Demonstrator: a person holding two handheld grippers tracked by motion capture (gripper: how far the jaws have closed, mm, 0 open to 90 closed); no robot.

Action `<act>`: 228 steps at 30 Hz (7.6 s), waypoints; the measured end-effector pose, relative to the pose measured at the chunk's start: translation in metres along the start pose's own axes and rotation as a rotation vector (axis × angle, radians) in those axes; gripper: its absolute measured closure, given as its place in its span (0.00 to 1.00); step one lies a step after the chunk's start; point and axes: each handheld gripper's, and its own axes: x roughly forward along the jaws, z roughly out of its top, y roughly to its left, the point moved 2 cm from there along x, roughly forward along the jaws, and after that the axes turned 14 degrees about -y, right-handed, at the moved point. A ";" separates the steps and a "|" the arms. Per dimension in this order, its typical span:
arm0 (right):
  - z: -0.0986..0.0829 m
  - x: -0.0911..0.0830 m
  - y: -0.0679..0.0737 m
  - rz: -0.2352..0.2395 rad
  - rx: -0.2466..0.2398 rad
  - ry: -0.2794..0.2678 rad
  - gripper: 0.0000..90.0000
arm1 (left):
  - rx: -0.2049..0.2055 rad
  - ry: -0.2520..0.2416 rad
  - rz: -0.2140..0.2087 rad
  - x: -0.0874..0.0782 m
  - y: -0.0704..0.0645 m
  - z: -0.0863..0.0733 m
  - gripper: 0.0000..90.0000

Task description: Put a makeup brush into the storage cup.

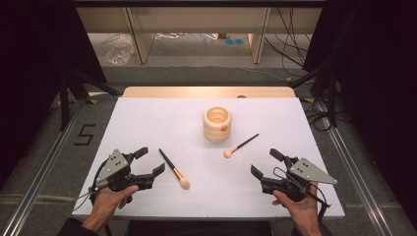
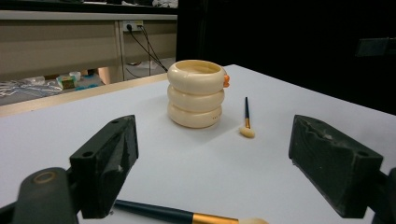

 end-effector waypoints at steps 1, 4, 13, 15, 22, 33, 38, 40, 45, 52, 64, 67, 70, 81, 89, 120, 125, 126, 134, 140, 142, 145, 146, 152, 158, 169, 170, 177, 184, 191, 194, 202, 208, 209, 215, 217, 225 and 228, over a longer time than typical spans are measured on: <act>0.000 0.000 0.000 0.002 0.001 0.001 0.17 | 0.000 0.000 0.000 0.000 0.000 0.000 0.18; 0.000 0.001 0.001 0.011 0.003 -0.009 0.17 | 0.003 0.005 -0.006 0.000 0.000 0.000 0.18; -0.001 0.001 0.002 0.017 0.004 0.008 0.18 | 0.017 0.023 -0.027 0.002 0.001 0.001 0.18; -0.001 0.001 0.001 0.019 -0.001 0.006 0.18 | 0.021 0.026 -0.035 0.003 0.000 0.001 0.18; -0.001 0.001 0.001 0.012 0.001 0.006 0.18 | 0.045 0.065 -0.060 0.009 0.001 0.003 0.18; -0.002 0.002 0.001 0.017 0.000 0.008 0.18 | 0.129 0.160 -0.139 0.026 0.006 0.015 0.18; -0.002 0.002 0.002 0.026 0.010 0.005 0.18 | 0.145 0.190 -0.143 0.035 0.011 0.016 0.18; -0.002 0.002 0.002 0.027 0.007 0.007 0.18 | 0.152 0.204 -0.152 0.038 0.013 0.016 0.18; -0.002 0.002 0.002 0.033 0.014 0.020 0.18 | 0.186 0.254 -0.151 0.045 0.022 0.011 0.18; -0.003 0.003 0.002 0.034 0.014 0.020 0.18 | 0.209 0.334 -0.197 0.055 0.028 0.005 0.19; -0.003 0.003 0.002 0.032 0.012 0.026 0.18 | 0.233 0.492 -0.281 0.076 0.031 -0.014 0.19; -0.003 0.002 0.003 0.036 0.014 0.040 0.18 | 0.261 0.535 -0.299 0.077 0.034 -0.018 0.21; -0.003 0.003 0.003 0.047 0.022 0.031 0.18 | 0.251 0.570 -0.311 0.081 0.036 -0.024 0.22; -0.004 0.003 0.003 0.052 0.027 0.038 0.18 | 0.298 0.653 -0.364 0.087 0.038 -0.030 0.24; -0.004 0.003 0.003 0.047 0.022 0.035 0.19 | 0.303 0.712 -0.416 0.095 0.041 -0.036 0.24; -0.004 0.004 0.003 0.056 0.031 0.038 0.19 | 0.292 0.806 -0.470 0.103 0.044 -0.057 0.35; -0.004 0.004 0.003 0.056 0.032 0.039 0.19 | 0.266 0.814 -0.463 0.103 0.045 -0.058 0.37; -0.004 0.004 0.003 0.056 0.032 0.039 0.19 | 0.261 0.817 -0.463 0.103 0.045 -0.058 0.37; -0.004 0.004 0.003 0.056 0.033 0.040 0.20 | 0.238 0.851 -0.455 0.102 0.046 -0.060 0.47; -0.004 0.004 0.003 0.059 0.035 0.040 0.20 | 0.283 0.906 -0.472 0.102 0.047 -0.055 0.58; -0.004 0.004 0.003 0.059 0.035 0.040 0.20 | 0.292 0.922 -0.475 0.104 0.045 -0.054 0.62; -0.004 0.003 0.003 0.059 0.034 0.042 0.20 | 0.298 0.935 -0.480 0.105 0.044 -0.054 0.66; -0.004 0.004 0.003 0.059 0.034 0.039 0.20 | 0.298 0.938 -0.484 0.105 0.044 -0.054 0.67; -0.004 0.004 0.003 0.061 0.034 0.041 0.20 | 0.324 0.984 -0.500 0.104 0.042 -0.052 0.75; -0.004 0.004 0.003 0.062 0.035 0.041 0.20 | 0.345 1.040 -0.510 0.107 0.040 -0.049 0.79; -0.004 0.004 0.004 0.057 0.029 0.042 0.20 | 0.347 1.083 -0.502 0.110 0.039 -0.048 0.85; -0.004 0.004 0.004 0.057 0.029 0.042 0.20 | 0.347 1.083 -0.502 0.110 0.039 -0.048 0.85; -0.004 0.003 0.004 0.062 0.032 0.047 0.20 | 0.358 1.133 -0.463 0.113 0.033 -0.047 0.87; -0.004 0.004 0.004 0.068 0.039 0.045 0.20 | 0.346 1.165 -0.446 0.114 0.031 -0.047 0.87; -0.004 0.003 0.004 0.068 0.041 0.046 0.20 | 0.350 1.177 -0.442 0.115 0.030 -0.047 0.88; -0.004 0.003 0.003 0.067 0.040 0.047 0.20 | 0.351 1.171 -0.447 0.114 0.029 -0.047 0.88; -0.004 0.004 0.003 0.064 0.040 0.028 0.21 | 0.332 1.105 -0.433 0.115 0.032 -0.039 0.88; -0.004 0.004 0.003 0.063 0.041 0.028 0.21 | 0.285 1.014 -0.394 0.115 0.035 -0.031 0.88; -0.004 0.004 0.003 0.063 0.040 0.028 0.21 | 0.279 1.003 -0.391 0.115 0.035 -0.030 0.88; -0.004 0.004 0.003 0.062 0.040 0.027 0.20 | 0.187 0.849 -0.339 0.116 0.036 -0.017 0.88; -0.004 0.004 0.003 0.063 0.041 0.027 0.21 | 0.190 0.835 -0.336 0.116 0.037 -0.015 0.88; -0.004 0.004 0.003 0.063 0.041 0.027 0.20 | 0.220 0.731 -0.295 0.117 0.049 0.002 0.88; -0.003 0.002 0.003 0.062 0.033 0.048 0.21 | 0.181 0.664 -0.244 0.116 0.050 0.005 0.88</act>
